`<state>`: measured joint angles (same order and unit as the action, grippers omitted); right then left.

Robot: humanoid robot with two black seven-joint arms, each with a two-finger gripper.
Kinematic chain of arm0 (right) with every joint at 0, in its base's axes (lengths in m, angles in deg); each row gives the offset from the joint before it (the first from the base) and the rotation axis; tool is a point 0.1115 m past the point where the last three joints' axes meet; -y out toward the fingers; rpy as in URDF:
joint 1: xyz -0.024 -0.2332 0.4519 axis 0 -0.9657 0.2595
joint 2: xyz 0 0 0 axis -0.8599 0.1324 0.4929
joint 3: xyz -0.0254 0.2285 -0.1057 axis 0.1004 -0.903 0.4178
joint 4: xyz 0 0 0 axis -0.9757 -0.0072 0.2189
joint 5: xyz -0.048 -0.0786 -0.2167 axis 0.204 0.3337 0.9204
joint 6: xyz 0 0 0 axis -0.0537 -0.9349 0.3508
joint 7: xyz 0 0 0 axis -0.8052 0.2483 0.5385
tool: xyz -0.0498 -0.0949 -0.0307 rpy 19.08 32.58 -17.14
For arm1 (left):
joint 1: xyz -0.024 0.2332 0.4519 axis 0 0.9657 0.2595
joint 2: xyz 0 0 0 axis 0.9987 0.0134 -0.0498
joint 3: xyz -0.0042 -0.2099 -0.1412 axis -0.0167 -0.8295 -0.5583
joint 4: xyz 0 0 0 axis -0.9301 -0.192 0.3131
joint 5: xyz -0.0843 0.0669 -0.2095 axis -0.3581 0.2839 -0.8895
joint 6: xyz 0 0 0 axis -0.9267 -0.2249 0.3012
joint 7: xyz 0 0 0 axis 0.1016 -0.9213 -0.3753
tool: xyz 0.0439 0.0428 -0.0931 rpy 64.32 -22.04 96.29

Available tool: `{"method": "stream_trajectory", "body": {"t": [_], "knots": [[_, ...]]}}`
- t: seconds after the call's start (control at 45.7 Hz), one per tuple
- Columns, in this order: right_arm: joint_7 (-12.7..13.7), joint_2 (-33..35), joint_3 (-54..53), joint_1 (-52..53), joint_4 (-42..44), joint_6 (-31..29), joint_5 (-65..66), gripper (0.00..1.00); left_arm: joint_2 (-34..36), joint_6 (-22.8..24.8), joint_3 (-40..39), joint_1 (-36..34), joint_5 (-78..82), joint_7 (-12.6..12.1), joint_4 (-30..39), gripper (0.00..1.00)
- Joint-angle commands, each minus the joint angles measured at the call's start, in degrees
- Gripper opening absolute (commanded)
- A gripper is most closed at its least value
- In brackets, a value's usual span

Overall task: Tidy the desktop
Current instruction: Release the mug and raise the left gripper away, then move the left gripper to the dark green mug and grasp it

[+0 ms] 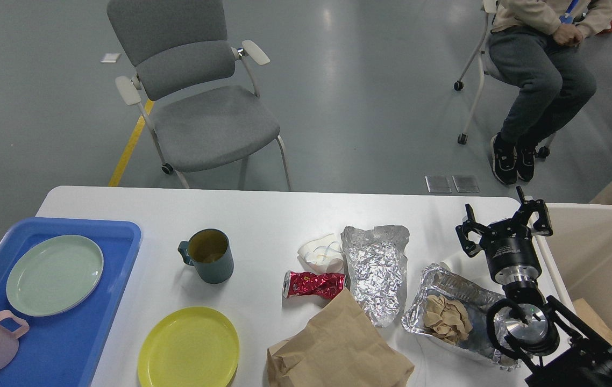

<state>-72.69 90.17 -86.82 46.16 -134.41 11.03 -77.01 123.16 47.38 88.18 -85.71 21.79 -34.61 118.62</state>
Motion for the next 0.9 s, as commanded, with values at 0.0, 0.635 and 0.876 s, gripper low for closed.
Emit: {"method": "stream_trajectory", "body": {"t": [0.0,0.635,0.876], "knots": [[0.0,0.0,0.0,0.0,0.0,0.0,0.0,1.00,-5.7,-0.2,11.5,-12.8,-4.5,-0.1,7.2,0.94],[0.0,0.0,0.1,0.0,0.1,0.0,0.0,1.00,-48.8,-1.2,22.3,-60.7,-33.9,-0.6,47.3,0.95],[0.0,0.0,0.0,0.0,0.1,0.0,0.0,1.00,-51.4,-5.0,20.9,-64.8,-37.5,-0.5,52.7,0.95]]}}
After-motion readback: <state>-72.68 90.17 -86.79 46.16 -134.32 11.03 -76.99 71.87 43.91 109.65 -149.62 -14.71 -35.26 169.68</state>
